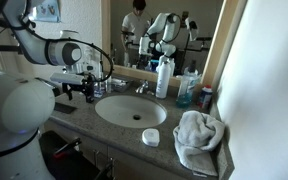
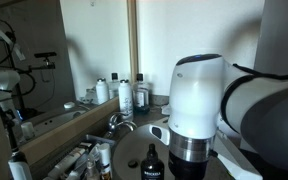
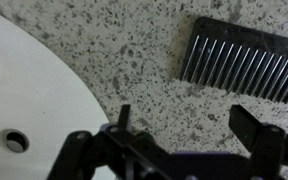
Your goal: Move the comb to the right side of the sink
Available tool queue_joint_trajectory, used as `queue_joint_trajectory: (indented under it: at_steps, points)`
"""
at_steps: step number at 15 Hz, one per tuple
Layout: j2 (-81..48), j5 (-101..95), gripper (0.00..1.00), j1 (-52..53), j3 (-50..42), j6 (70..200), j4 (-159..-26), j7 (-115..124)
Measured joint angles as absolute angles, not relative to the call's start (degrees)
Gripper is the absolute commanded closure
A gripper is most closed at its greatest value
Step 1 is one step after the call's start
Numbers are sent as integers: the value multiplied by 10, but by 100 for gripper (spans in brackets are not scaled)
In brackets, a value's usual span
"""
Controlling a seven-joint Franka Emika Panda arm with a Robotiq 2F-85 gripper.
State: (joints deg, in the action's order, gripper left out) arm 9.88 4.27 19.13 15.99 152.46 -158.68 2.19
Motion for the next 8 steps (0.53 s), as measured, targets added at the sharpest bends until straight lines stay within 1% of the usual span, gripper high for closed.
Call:
queue_joint_trajectory:
  at_steps: [8]
  points:
    - [91, 58, 0, 194, 160, 1524, -1590, 13]
